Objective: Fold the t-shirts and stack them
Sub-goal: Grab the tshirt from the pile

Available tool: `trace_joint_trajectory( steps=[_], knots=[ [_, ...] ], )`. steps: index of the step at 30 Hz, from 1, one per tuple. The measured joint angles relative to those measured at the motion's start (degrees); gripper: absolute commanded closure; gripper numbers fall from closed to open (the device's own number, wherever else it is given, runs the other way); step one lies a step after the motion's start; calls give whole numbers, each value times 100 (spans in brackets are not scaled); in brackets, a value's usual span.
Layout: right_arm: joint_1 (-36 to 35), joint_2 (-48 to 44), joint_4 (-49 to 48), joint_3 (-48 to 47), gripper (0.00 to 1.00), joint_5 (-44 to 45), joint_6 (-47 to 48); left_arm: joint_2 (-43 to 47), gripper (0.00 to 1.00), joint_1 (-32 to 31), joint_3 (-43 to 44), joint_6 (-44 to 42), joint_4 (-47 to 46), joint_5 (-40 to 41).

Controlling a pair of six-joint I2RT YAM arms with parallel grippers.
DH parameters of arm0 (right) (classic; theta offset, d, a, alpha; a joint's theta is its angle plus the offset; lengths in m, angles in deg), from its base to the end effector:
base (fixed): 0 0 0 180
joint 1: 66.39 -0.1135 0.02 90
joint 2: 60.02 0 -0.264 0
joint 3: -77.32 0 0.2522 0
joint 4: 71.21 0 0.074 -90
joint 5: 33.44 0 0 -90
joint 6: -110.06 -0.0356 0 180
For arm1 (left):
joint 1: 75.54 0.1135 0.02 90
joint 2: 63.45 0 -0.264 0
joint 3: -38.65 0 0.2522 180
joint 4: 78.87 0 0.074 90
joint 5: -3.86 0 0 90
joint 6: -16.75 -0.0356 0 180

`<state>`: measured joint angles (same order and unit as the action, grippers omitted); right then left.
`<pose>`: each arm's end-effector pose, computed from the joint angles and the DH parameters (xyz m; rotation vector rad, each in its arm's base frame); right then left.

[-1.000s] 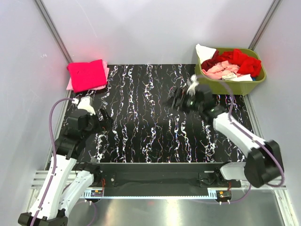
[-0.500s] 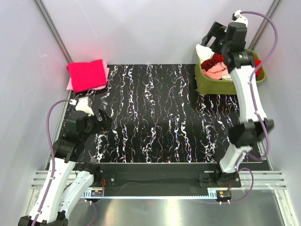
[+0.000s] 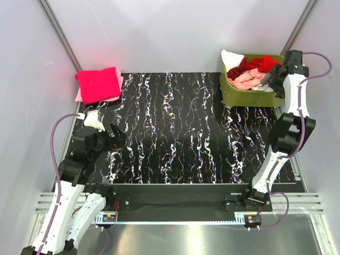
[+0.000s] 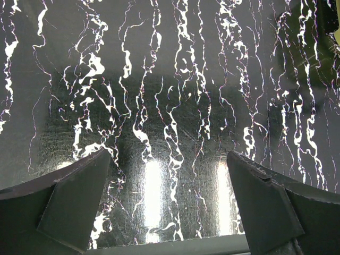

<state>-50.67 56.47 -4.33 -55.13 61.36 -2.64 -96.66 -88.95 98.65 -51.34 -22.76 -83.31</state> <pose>0.4316 -0.1246 0.3341 0.8425 2.3068 -0.0497 0.1169 -0.0261 0.3181 -0.1857 2.0898 -0.3231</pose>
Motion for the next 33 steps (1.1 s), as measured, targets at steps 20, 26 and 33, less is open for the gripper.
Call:
trace_joint_trajectory(
  steps=[20,26,33],
  knots=[
    [31,175,-101,-295,100,-1008,-2,4,1,0,0,0,0,-2],
    [37,177,-105,-299,100,-1182,-2,4,1,0,0,0,0,-2],
    [46,254,140,-1412,100,-2533,-343,13,1,0,0,0,0,0]
  ],
)
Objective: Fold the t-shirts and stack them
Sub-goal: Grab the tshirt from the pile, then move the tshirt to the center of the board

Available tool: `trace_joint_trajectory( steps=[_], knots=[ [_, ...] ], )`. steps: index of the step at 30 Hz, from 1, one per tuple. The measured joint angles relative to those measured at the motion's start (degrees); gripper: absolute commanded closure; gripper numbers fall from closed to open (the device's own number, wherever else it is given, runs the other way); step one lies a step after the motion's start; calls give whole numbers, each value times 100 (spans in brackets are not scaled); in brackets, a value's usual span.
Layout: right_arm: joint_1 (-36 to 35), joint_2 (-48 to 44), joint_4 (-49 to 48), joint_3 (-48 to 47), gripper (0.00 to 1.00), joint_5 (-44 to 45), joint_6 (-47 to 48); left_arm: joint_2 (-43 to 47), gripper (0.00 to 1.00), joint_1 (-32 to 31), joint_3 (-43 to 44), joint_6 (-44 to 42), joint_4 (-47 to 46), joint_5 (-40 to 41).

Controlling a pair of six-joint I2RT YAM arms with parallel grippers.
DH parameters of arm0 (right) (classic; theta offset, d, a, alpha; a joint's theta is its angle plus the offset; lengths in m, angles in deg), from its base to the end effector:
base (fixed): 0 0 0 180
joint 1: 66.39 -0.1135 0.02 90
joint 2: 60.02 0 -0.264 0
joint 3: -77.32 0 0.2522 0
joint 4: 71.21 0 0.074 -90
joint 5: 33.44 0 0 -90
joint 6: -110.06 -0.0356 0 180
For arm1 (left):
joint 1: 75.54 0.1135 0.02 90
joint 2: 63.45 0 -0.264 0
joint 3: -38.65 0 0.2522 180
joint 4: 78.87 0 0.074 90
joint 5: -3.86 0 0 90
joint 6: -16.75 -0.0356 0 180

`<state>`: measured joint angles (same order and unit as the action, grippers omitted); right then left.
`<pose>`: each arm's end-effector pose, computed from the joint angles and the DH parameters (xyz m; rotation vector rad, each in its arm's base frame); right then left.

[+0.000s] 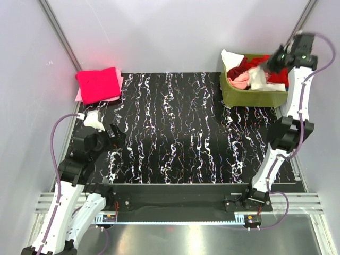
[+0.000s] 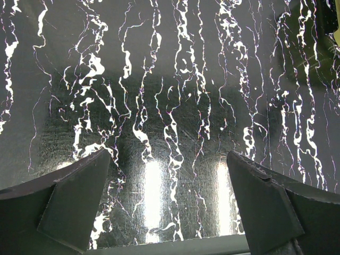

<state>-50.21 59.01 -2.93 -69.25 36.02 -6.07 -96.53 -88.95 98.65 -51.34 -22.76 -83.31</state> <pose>0.4386 -0.1143 0.3909 0.6430 2.1837 0.4997 0.1165 -0.0260 0.3183 -0.1856 2.0876 -0.3237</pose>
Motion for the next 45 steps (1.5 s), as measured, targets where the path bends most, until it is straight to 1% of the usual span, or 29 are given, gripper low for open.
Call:
trace_joint_trajectory(
  steps=[2,4,7,8,11,12,13,17,19,20,23,25,27,29,30,33,35,37,38,40,41,43,45],
  knots=[
    [-24,153,-48,-1257,100,-629,-295,2,1,0,0,0,0,2],
    [-52,55,-634,-2090,100,-1311,-772,2,1,0,0,0,0,0],
    [-83,-782,-2181,-1880,100,-2103,-1716,2,1,0,0,0,0,0],
    [-85,-1110,-2658,-1716,100,-2271,-1998,2,1,0,0,0,0,0],
    [-83,-1716,-3941,-1659,100,-2625,-2754,2,1,0,0,0,0,0],
    [-85,-1882,-4592,-1681,100,-2730,-3163,2,1,0,0,0,0,0],
    [-92,-1965,-5038,-1738,100,-2776,-3425,2,1,0,0,0,0,2],
    [-109,-1939,-6795,-2675,100,-2793,-4774,2,1,0,0,0,0,7],
    [-109,-2033,-7523,-2734,100,-2658,-5307,4,1,0,0,0,0,24],
    [-109,-2138,-7884,-2618,100,-2575,-5552,4,1,0,0,0,0,28],
    [-109,-2463,-8505,-2184,100,-2402,-5965,4,1,0,0,0,0,44],
    [-109,-2747,-8662,-1707,100,-2409,-6006,4,1,0,0,0,0,46],
    [-114,-3187,-8666,-863,100,-2485,-5906,2,1,0,0,0,0,46],
    [-125,-3676,-8349,177,100,-2575,-5565,2,1,0,0,0,0,48],
    [-127,-4079,-7936,981,100,-2564,-5156,2,1,0,0,0,2,48],
    [-144,-4819,-6618,2533,100,-2232,-4000,0,1,0,0,2,0,48],
    [-146,-5141,-5281,3329,100,-1561,-3132,-9,2,0,0,2,-2,39],
    [-146,-5243,-4074,3847,100,-579,-2533,-50,4,-7,0,7,-2,-42],
    [-136,-5250,-3477,4127,100,-15,-2299,-83,4,-15,0,7,-15,-92],
    [-94,-5300,-2599,4750,95,951,-2006,-208,5,-109,0,15,-44,-181],
    [-68,-5383,-2378,5130,100,1202,-1895,-297,5,-223,0,28,-68,-225],
    [-46,-5591,-1941,5801,100,1368,-1716,-468,5,-463,0,44,-87,-293],
    [-50,-5801,-1694,6343,100,1180,-1661,-614,5,-675,-2,52,-87,-304]
  ],
)
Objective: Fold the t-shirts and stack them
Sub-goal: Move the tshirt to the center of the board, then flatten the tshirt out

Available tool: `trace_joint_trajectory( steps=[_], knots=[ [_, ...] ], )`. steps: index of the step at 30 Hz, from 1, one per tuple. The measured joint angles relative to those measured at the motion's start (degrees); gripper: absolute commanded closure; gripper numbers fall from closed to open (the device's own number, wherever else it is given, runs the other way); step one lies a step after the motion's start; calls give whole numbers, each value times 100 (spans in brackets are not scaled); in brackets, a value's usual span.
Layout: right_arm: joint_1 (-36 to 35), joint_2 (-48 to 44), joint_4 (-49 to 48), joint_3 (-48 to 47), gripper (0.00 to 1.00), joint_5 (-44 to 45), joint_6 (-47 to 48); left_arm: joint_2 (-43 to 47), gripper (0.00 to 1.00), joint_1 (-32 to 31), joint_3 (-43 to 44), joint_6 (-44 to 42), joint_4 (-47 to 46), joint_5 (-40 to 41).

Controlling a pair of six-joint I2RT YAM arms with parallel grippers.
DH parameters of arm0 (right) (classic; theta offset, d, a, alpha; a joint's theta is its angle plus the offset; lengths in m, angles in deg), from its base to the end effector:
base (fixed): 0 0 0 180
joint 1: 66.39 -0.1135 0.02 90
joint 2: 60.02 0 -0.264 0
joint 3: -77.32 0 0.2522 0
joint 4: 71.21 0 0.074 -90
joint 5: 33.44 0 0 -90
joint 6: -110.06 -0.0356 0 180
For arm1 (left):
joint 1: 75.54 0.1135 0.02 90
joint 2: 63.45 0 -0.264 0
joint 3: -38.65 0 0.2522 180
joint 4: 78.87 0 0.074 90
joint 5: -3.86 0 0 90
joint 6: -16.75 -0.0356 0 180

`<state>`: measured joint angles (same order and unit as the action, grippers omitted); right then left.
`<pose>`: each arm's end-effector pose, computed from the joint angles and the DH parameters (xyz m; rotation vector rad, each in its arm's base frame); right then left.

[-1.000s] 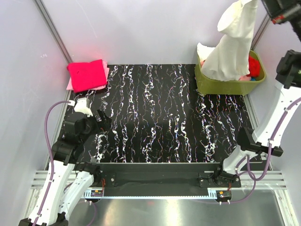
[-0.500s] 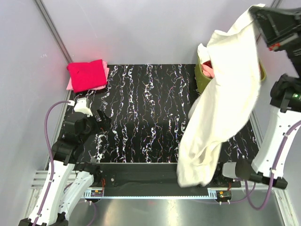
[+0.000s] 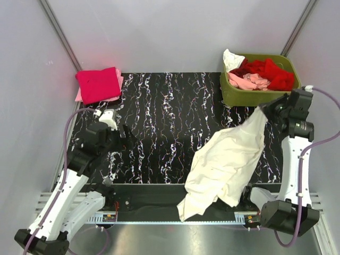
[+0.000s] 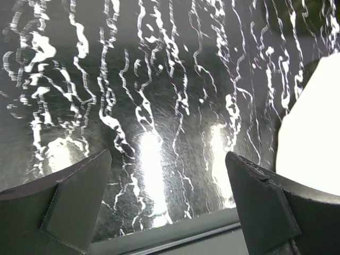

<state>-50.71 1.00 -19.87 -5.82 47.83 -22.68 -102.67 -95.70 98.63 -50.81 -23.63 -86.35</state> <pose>0.2143 -0.0545 0.3861 0.9441 1.8815 0.4446 0.1329 -0.0489 0.3078 -0.0417 2.2041 -0.4253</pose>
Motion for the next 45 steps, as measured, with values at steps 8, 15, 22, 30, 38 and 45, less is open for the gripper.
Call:
trace_joint_trajectory(
  steps=[8,15,22,30,38,45],
  knots=[
    [-1370,437,-476,260,100,-1056,-52,74,11,-238,0,197,0,-57],
    [-4142,2693,-896,-2009,100,-1773,153,190,12,-448,212,334,481,151],
    [-5182,4321,-2422,-4194,47,-2625,-262,603,8,-448,1296,238,1169,776],
    [-5038,6664,-87,-7652,24,-1506,619,660,4,-446,1403,243,1674,1060],
    [-4804,4232,927,-2734,9,378,1126,138,6,-448,1163,269,1580,1029],
    [-4992,734,1362,-7,14,905,463,-826,9,-459,581,588,846,579]
  ],
)
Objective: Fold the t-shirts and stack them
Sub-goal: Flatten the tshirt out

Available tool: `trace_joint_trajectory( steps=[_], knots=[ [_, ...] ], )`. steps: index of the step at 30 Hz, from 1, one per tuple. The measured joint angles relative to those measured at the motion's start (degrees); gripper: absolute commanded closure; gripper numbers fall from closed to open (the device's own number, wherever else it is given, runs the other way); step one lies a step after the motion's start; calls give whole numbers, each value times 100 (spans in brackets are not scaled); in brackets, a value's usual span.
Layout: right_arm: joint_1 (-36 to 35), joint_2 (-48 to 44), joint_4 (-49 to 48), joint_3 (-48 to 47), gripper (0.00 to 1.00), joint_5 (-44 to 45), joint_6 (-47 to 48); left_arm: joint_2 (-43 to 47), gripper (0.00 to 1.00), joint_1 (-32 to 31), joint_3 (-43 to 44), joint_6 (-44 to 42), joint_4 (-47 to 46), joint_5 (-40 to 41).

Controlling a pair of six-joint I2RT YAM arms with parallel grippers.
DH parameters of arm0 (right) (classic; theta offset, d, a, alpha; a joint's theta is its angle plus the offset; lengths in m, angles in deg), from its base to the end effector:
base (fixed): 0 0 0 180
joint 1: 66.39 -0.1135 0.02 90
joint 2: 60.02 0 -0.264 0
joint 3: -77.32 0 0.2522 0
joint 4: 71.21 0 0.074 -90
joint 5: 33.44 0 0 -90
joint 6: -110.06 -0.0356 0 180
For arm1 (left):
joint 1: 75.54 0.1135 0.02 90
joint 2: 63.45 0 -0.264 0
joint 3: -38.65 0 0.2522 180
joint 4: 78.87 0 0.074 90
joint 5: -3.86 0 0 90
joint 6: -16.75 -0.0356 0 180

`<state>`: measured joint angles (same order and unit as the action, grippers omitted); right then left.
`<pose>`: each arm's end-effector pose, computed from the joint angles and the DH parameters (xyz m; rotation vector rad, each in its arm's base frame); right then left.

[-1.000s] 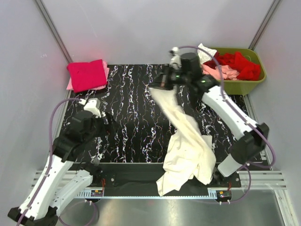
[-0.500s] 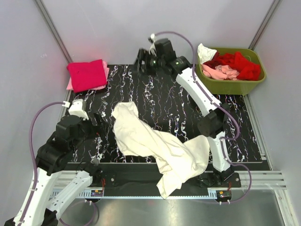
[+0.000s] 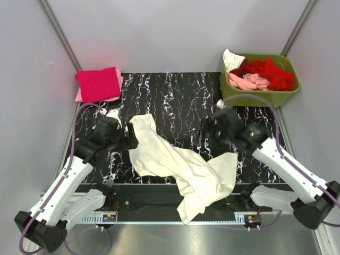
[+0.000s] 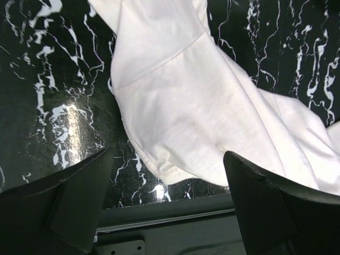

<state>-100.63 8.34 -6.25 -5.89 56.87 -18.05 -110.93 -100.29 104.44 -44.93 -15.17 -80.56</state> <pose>0.1958 0.1330 0.3394 0.0877 2.5229 0.5352 0.1448 -0.0629 0.3094 -0.1218 2.3804 -0.3328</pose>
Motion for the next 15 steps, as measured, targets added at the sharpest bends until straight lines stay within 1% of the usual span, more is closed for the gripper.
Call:
trace_joint_trajectory(
  steps=[2,4,7,9,11,12,15],
  knots=[
    [-846,-560,68,629,14,-11,-407,-109,9,-9,-107,48,-70,-48],
    [-1727,-625,184,1115,15,-13,-796,-109,8,-15,-109,57,-114,-46],
    [-3038,-210,361,1685,15,-4,-1482,-59,8,-15,-109,55,-188,-37],
    [-3554,81,437,1845,15,0,-1784,-35,8,-15,-170,107,-295,-42],
    [-3766,343,431,1862,16,2,-1932,-17,8,-15,-367,262,-433,-68],
    [-3816,531,407,1853,18,2,-1965,-9,8,-15,-535,372,-542,-85],
    [-3842,1167,350,1847,38,33,-1934,-7,7,-15,-1123,750,-758,-208]
  ],
)
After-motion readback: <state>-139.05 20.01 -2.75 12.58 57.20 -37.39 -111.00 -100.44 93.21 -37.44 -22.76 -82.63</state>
